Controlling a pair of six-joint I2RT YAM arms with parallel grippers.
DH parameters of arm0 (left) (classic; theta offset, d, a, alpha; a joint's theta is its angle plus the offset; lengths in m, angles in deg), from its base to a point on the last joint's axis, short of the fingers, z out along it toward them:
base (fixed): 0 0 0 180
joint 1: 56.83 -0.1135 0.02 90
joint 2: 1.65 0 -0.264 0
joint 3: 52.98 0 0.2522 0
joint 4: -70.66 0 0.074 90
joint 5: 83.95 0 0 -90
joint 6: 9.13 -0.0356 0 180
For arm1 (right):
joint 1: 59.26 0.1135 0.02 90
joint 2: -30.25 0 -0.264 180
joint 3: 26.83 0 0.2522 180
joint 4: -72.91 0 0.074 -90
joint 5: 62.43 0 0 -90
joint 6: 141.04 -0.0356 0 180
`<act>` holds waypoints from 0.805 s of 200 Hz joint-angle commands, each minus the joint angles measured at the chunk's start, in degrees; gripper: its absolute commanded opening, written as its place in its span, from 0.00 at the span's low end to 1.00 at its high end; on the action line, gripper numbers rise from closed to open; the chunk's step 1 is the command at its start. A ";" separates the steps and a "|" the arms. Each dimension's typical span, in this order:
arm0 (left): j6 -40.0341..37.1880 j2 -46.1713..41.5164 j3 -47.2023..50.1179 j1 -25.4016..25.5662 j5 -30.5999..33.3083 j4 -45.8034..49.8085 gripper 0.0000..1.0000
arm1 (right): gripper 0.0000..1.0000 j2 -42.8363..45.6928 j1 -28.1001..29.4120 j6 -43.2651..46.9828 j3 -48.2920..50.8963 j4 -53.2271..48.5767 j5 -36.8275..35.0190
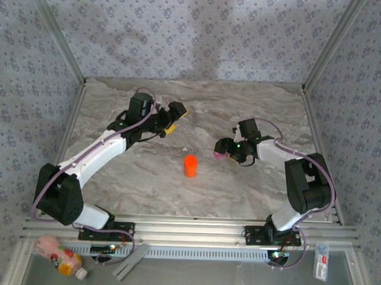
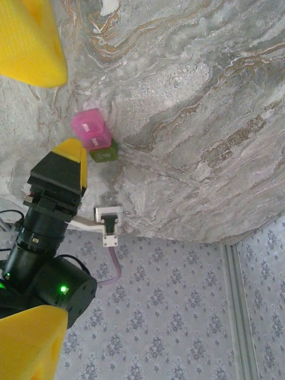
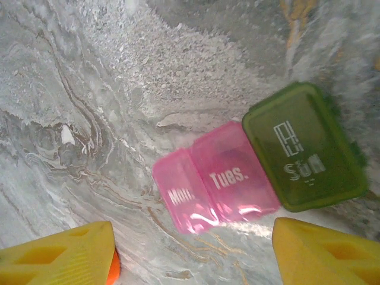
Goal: Sort the pills into containers
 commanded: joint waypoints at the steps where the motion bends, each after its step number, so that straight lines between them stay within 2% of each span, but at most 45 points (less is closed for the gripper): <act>1: -1.18 0.34 -1.86 -0.27 -0.20 0.08 0.94 | 0.73 3.70 0.05 0.12 -1.84 -7.09 -7.52; 24: -1.10 0.40 -1.67 -0.20 -0.14 -0.22 0.94 | 0.75 5.13 0.83 -0.92 -3.74 -11.91 -13.41; 59: -1.01 0.58 -1.36 -0.26 -0.25 -0.53 0.94 | 0.77 5.33 3.67 -2.66 -5.12 -12.74 -18.54; 100: -1.23 0.32 -1.39 -0.29 -0.42 -0.44 0.94 | 0.78 2.24 3.13 -0.53 -6.96 -10.24 -15.42; 133: -1.26 0.16 -1.31 -0.36 -0.45 -0.36 0.95 | 0.78 -3.21 0.01 4.49 -11.96 -8.54 -11.45; 161: -1.19 -0.04 -1.22 -0.32 -0.25 -0.18 0.95 | 0.78 -8.61 -2.57 5.28 -16.10 -8.67 -9.78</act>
